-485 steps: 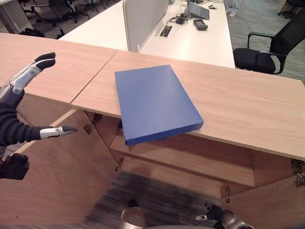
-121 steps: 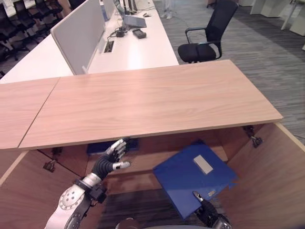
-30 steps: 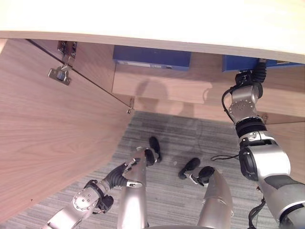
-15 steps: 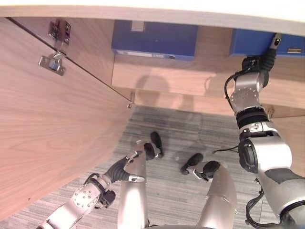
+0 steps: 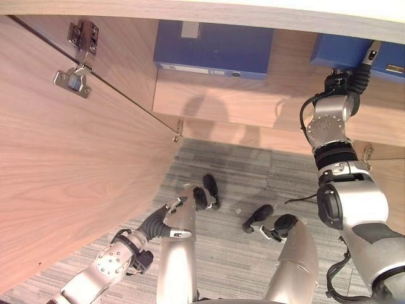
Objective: Put the empty folder in the office cabinet
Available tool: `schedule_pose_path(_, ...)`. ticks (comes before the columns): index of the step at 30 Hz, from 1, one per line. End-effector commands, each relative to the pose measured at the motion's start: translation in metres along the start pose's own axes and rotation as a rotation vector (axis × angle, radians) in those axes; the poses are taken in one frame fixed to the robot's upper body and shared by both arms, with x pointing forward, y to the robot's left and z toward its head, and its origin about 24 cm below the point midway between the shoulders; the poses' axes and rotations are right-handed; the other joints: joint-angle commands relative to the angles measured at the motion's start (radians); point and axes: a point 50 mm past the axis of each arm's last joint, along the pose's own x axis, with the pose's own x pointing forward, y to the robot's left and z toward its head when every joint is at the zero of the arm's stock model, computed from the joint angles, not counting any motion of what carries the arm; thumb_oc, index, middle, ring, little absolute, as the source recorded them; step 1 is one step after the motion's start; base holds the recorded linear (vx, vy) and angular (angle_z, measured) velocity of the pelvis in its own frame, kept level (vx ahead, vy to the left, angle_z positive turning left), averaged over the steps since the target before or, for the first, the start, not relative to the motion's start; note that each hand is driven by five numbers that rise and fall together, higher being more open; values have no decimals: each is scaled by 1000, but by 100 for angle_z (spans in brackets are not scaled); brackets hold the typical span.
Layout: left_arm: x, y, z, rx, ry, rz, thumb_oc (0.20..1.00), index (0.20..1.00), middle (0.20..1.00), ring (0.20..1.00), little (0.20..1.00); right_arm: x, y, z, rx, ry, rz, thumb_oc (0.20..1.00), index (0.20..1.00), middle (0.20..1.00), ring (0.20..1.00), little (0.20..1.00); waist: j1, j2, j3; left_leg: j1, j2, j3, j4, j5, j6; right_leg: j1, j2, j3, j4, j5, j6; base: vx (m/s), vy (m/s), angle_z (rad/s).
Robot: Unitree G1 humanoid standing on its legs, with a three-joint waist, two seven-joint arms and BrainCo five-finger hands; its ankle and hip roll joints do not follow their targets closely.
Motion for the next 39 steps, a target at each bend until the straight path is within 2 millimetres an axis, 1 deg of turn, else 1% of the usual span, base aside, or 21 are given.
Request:
schedule_pose_path(1, -6, -5, 12, -19, -52, -22, 1000, 1000, 1000, 1000, 1000, 5, 33, 40, 75, -129, 135, 1000, 1000, 1000, 1000, 1000, 5, 0, -57, -82, 74, -94, 51, 19, -90, -5, -25, 43, -120, 114, 20, 0, 0, 0)
schedule_pose_path(11, -8, -4, 7, -53, -36, 6, 1000, 1000, 1000, 1000, 1000, 3, 35, 31, 17, -93, 132, 1000, 1000, 1000, 1000, 1000, -3, -10, -49, -80, 79, -95, 23, 35, -98, 5, -10, 33, -152, 129, 19, 0, 0, 0)
schedule_pose_path(15, -10, -2, 5, -58, -24, 24, 1000, 1000, 1000, 1000, 1000, 5, 34, 28, -28, -74, 125, 1000, 1000, 1000, 1000, 1000, -4, -15, -43, -72, 81, -96, -9, 50, -103, 18, 2, 19, -186, 144, 21, 0, 0, 0)
schedule_pose_path(16, -10, 0, 4, -48, -19, 26, 1000, 1000, 1000, 1000, 1000, 7, 31, 26, -66, -64, 120, 1000, 1000, 1000, 1000, 1000, -5, -17, -40, -72, 80, -96, -11, 51, -103, 18, 6, 19, -190, 146, 20, 0, 0, 0)
schedule_pose_path(17, -12, 2, 3, -44, -10, 30, 1000, 1000, 1000, 1000, 1000, 9, 29, 26, -151, -52, 122, 1000, 1000, 1000, 1000, 1000, -5, -23, -39, -71, 79, -100, -13, 51, -108, 19, 10, 22, -193, 148, 21, 0, 0, 0)
schedule_pose_path(19, -14, 4, 1, -47, -3, 34, 1000, 1000, 1000, 1000, 1000, 13, 33, 26, -323, -30, 156, 1000, 1000, 1000, 1000, 1000, -8, -25, -31, -70, 83, -96, -20, 56, -106, 19, 16, 21, -201, 154, 16, -37, -7, 0)
schedule_pose_path(20, -16, 6, 1, -45, 0, 30, 1000, 1000, 1000, 1000, 1000, 15, 36, 24, -527, -2, 225, 1000, 1000, 1000, 1000, 1000, -12, -34, -23, -68, 86, -98, -21, 56, -110, 17, 22, 25, -207, 159, 15, -33, -5, -1)
schedule_pose_path(21, -16, 6, 2, -48, -3, 30, 1000, 1000, 1000, 1000, 1000, 15, 38, 24, -532, -1, 229, 1000, 1000, 1000, 1000, 1000, -13, -32, -23, -68, 87, -95, -22, 57, -107, 16, 21, 24, -209, 160, 12, 0, 0, 0)
schedule_pose_path(23, -19, 7, 2, -54, -7, 27, 1000, 1000, 1000, 1000, 1000, 15, 42, 19, -720, 38, 313, 1000, 1000, 1000, 1000, 1000, -14, -39, -14, -64, 90, -96, -22, 57, -110, 15, 26, 26, -212, 162, 12, -26, -7, -4)
schedule_pose_path(24, -24, 9, 4, -47, -8, 6, 1000, 1000, 1000, 1000, 1000, 17, 38, 13, -883, 112, 377, 1000, 1000, 1000, 1000, 1000, -15, -43, -8, -64, 93, -96, -21, 58, -111, 14, 31, 27, -216, 166, 9, -26, -6, -5)
schedule_pose_path(25, -24, 8, 4, -49, -10, 6, 1000, 1000, 1000, 1000, 1000, 17, 39, 13, -886, 113, 381, 1000, 1000, 1000, 1000, 1000, -16, -41, -7, -64, 94, -94, -23, 59, -108, 13, 31, 25, -217, 167, 6, -20, -7, -7)
schedule_pose_path(26, -27, 9, 5, -43, -9, -5, 1000, 1000, 1000, 1000, 1000, 19, 37, 14, -1000, 136, 413, 1000, 1000, 1000, 1000, 1000, -16, -42, -6, -63, 95, -95, -22, 59, -113, 12, 33, 27, -218, 168, 9, -8, 0, -6)
schedule_pose_path(27, -31, 10, 4, -41, -5, -17, 1000, 1000, 1000, 1000, 1000, 21, 38, 19, -1156, 141, 454, 1000, 1000, 1000, 1000, 1000, -14, -44, -5, -63, 96, -94, -24, 60, -114, 11, 33, 26, -219, 169, 9, -9, 0, -5)
schedule_pose_path(29, -38, 11, 4, -29, 7, -39, 1000, 1000, 1000, 1000, 1000, 24, 53, 36, -1472, 68, 525, 1000, 1000, 1000, 1000, 1000, -19, -47, -2, -66, 100, -95, -25, 63, -116, 9, 36, 22, -222, 171, 9, -8, 0, -2)
schedule_pose_path(30, -38, 11, 4, -30, 6, -38, 1000, 1000, 1000, 1000, 1000, 24, 53, 35, -1473, 67, 526, 1000, 1000, 1000, 1000, 1000, -21, -46, -1, -66, 100, -95, -24, 63, -116, 9, 36, 22, -222, 171, 9, 0, 0, 0)
schedule_pose_path(31, -43, 12, 3, -29, 21, -51, 1000, 1000, 1000, 1000, 1000, 22, 59, 43, -1647, 21, 601, 1000, 1000, 1000, 1000, 1000, -29, -49, -3, -66, 98, -95, -30, 66, -118, 8, 40, 20, -227, 175, 12, 0, 0, 0)
schedule_pose_path(33, -47, 12, -1, -22, 43, -67, 1000, 1000, 1000, 1000, 1000, 19, 62, 48, -1769, 19, 673, 1000, 1000, 1000, 1000, 1000, -35, -51, -8, -66, 97, -94, -38, 69, -120, 6, 42, 20, -233, 178, 15, 0, 0, 0)
schedule_pose_path(34, -50, 12, -2, -17, 52, -78, 1000, 1000, 1000, 1000, 1000, 19, 63, 54, -1845, 21, 704, 1000, 1000, 1000, 1000, 1000, -34, -50, -14, -67, 94, -95, -45, 73, -121, 4, 44, 21, -234, 179, 15, 0, 0, 0)
schedule_pose_path(36, -54, 13, -4, 5, 68, -94, 1000, 1000, 1000, 1000, 1000, 11, 73, 56, -1956, -11, 800, 1000, 1000, 1000, 1000, 1000, -32, -51, -22, -66, 91, -94, -54, 77, -124, 0, 42, 21, -235, 181, 18, 0, 0, 0)
schedule_pose_path(37, -58, 16, -5, 31, 88, -103, 1000, 1000, 1000, 1000, 1000, 8, 73, 57, -2072, -9, 846, 1000, 1000, 1000, 1000, 1000, -30, -56, -27, -66, 92, -94, -56, 78, -125, -2, 40, 21, -235, 180, 20, 0, 5, -3)
schedule_pose_path(39, -60, 17, -5, 34, 85, -108, 1000, 1000, 1000, 1000, 1000, 2, 79, 60, -2157, -21, 905, 1000, 1000, 1000, 1000, 1000, -33, -52, -31, -68, 91, -92, -62, 80, -127, -7, 35, 22, -235, 184, 25, 0, 0, 0)
